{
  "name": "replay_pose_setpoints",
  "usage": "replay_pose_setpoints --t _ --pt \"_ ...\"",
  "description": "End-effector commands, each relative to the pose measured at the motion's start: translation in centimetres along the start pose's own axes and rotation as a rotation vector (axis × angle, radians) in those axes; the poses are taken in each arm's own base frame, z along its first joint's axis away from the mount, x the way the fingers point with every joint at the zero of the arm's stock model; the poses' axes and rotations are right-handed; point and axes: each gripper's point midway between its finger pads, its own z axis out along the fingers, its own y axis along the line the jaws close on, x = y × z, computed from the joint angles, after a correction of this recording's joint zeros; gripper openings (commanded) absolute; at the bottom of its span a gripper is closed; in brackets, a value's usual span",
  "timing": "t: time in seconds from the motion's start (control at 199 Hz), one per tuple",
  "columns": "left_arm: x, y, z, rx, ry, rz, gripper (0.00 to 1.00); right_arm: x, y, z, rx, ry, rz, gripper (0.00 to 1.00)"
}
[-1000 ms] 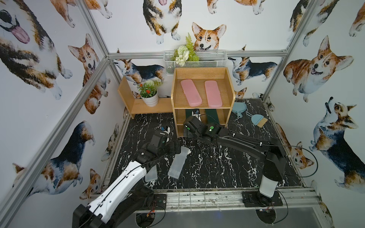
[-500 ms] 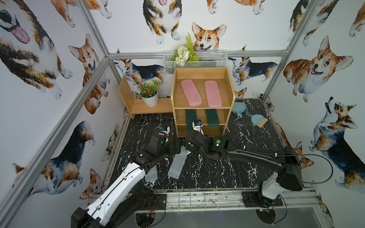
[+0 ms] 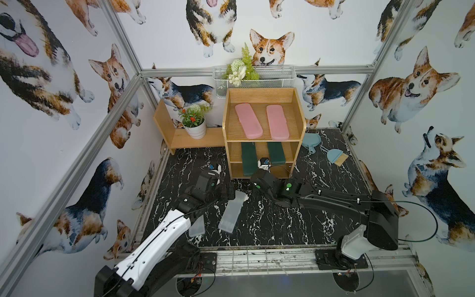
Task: Place the pencil cases on the shelf according to color
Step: Place the pencil case on the shelf, then adjust the pencil case on the shelf.
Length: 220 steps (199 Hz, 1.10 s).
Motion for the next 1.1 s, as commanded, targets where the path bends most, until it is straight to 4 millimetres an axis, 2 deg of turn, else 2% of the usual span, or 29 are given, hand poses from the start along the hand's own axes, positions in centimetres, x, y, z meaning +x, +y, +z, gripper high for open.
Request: replay_pose_setpoints --t 0.0,0.136,0.301,0.356,0.396,0.437,0.467,0.567,0.728,0.743,0.788,0.903,0.979,1.044,1.099 --pt "0.2 0.4 0.3 -0.023 0.007 -0.001 0.99 -2.6 1.5 1.1 -0.069 -0.054 0.006 0.32" --pt "0.2 0.4 0.7 -0.027 0.011 -0.004 0.99 -4.0 1.9 1.6 -0.055 -0.073 -0.02 0.33" --pt "1.1 0.3 2.0 -0.03 0.062 -0.067 0.99 -4.9 1.7 -0.2 -0.084 -0.105 0.008 0.38" --pt "1.2 -0.4 2.3 -0.005 0.07 -0.091 0.99 -4.9 1.2 -1.4 -0.099 -0.115 0.034 0.44" --pt "1.1 -1.6 2.4 0.045 0.069 -0.076 0.99 -4.6 0.8 -2.3 -0.106 -0.124 0.045 0.56" --pt "1.1 -2.2 2.4 0.049 0.063 -0.06 0.99 -4.0 0.3 -3.2 -0.101 -0.132 0.047 0.69" --pt "0.9 -2.3 2.3 0.033 0.05 -0.052 0.99 -3.5 -0.1 -3.8 -0.096 -0.132 0.051 0.73" --pt "0.5 -2.4 2.3 0.018 0.037 -0.038 0.99 -1.1 -1.6 -4.9 -0.081 -0.091 0.053 0.79" --pt "1.4 -1.9 2.7 -0.005 0.048 -0.093 0.99 2.7 -4.0 -6.7 -0.029 -0.057 0.029 0.87" --pt "2.6 -1.3 3.2 -0.023 0.073 -0.097 1.0 3.1 -4.2 -6.9 -0.027 -0.053 0.027 0.88" --pt "3.5 -1.2 3.4 -0.029 0.087 -0.109 0.99 4.2 -4.9 -7.0 -0.016 -0.038 0.023 0.9" --pt "5.4 -1.2 3.9 -0.042 0.105 -0.122 0.99 6.8 -6.4 -7.2 -0.013 0.005 0.023 0.91" --pt "6.2 -1.4 4.0 -0.035 0.114 -0.127 0.99 8.0 -6.9 -7.1 -0.033 0.031 0.024 0.88" --pt "6.4 -2.6 3.9 0.006 0.132 -0.131 0.99 8.8 -7.1 -6.8 -0.046 0.046 0.025 0.82" --pt "5.3 -4.4 3.3 0.046 0.131 -0.138 0.99 8.6 -6.9 -7.5 -0.084 0.037 0.036 0.75"
